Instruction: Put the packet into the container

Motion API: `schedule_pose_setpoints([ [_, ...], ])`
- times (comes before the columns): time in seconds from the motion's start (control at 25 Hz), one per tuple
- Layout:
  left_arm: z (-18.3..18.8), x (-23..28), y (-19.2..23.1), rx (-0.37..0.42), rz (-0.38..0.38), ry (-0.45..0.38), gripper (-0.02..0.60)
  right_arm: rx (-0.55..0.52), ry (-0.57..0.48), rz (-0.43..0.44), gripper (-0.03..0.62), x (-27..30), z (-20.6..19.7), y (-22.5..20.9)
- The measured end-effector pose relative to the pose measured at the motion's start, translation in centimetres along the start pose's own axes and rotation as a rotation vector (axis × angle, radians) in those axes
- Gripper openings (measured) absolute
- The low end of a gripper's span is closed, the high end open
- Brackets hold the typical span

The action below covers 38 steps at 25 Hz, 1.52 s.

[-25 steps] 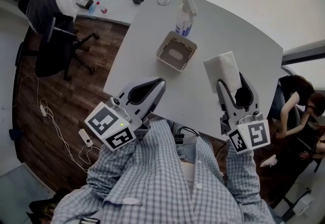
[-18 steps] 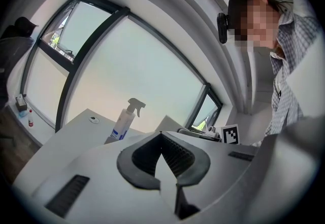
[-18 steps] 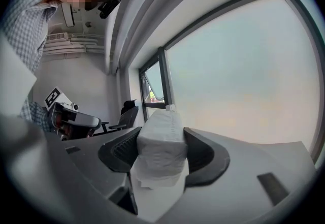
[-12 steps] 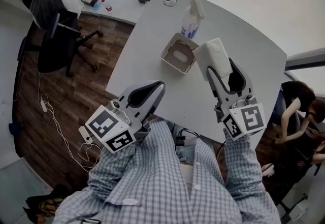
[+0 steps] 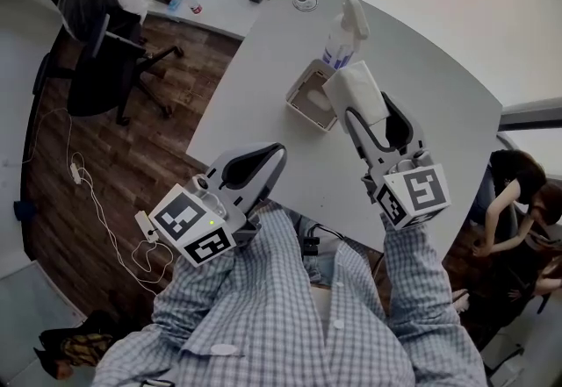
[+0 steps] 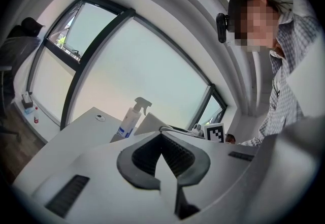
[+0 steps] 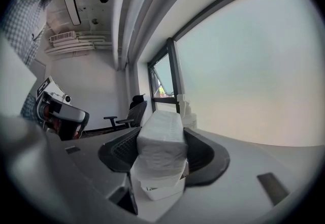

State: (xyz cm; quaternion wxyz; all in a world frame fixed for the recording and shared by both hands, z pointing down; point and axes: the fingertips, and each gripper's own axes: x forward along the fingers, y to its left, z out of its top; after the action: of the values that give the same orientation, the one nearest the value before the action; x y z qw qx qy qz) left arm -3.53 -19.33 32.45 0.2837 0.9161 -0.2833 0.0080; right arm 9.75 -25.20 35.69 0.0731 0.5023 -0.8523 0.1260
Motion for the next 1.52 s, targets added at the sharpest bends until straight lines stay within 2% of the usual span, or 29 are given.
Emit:
schedule_pose_setpoints([
  [0.6,-0.4,0.3,1.2,-0.021,0.016,0.013,0.006,-0.054,0.072,0.057,0.259,4.1,-2.3,0.8],
  [1.52,-0.9,-0.4,2.6,-0.05,0.057,0.014,0.006,-0.107,0.211,0.09,0.259,8.2,-6.7,1.3],
])
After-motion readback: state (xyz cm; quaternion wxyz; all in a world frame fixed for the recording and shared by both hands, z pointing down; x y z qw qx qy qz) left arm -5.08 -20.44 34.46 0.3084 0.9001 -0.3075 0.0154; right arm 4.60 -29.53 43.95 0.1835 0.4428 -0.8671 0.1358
